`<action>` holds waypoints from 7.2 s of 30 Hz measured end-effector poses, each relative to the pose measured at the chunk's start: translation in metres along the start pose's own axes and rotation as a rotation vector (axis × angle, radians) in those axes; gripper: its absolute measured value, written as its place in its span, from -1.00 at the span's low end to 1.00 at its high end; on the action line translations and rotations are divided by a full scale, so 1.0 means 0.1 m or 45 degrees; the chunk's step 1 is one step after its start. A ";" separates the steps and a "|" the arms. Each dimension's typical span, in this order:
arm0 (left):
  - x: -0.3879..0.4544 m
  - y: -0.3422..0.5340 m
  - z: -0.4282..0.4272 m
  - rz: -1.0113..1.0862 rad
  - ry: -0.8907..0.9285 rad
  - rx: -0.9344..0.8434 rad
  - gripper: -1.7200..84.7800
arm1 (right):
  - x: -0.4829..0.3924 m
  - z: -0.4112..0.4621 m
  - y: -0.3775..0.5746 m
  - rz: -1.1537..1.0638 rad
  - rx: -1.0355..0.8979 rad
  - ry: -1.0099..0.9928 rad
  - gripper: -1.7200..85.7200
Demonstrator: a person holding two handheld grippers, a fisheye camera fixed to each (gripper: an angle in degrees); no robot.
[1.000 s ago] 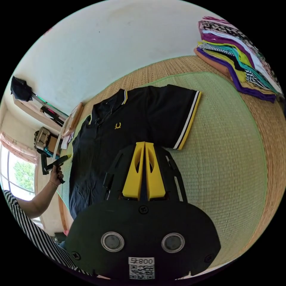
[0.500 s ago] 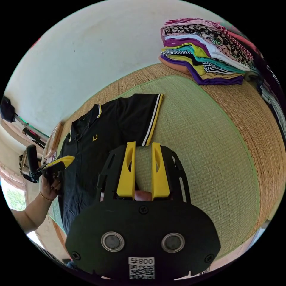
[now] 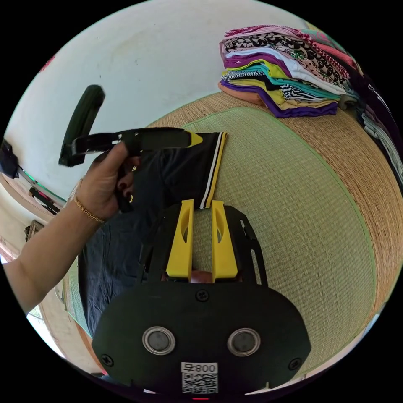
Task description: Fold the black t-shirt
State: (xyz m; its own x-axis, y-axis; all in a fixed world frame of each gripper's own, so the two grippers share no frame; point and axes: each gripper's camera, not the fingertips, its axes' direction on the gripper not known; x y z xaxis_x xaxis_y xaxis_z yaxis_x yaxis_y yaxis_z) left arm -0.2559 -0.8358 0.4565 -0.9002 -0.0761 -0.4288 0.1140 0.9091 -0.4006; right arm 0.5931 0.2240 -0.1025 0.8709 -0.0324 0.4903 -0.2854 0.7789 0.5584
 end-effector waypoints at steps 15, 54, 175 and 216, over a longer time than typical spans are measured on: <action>-0.05 -0.40 0.79 0.118 -0.285 -0.157 -0.82 | 0.12 0.08 0.09 0.008 0.009 -0.023 -0.82; -2.66 1.63 -0.68 -0.783 0.365 0.357 -0.76 | -0.36 0.23 0.24 -0.414 -0.250 -0.345 -0.95; 0.74 4.91 -4.45 -1.477 -0.014 0.832 -0.94 | -4.38 3.79 0.88 -1.342 -0.563 -0.383 -0.71; 0.97 5.36 -4.71 -1.432 0.096 0.907 -0.96 | -4.86 4.88 0.11 -1.203 -0.638 -0.502 -0.96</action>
State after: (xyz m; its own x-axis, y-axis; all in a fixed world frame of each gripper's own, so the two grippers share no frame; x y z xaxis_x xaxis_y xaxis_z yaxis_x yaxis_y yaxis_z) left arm -0.4800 -0.1627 0.5811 -0.6668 -0.5952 0.4485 -0.5289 -0.0461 -0.8474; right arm -0.0288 -0.0571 -0.0082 0.4408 -0.8645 0.2413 0.6869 0.4980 0.5293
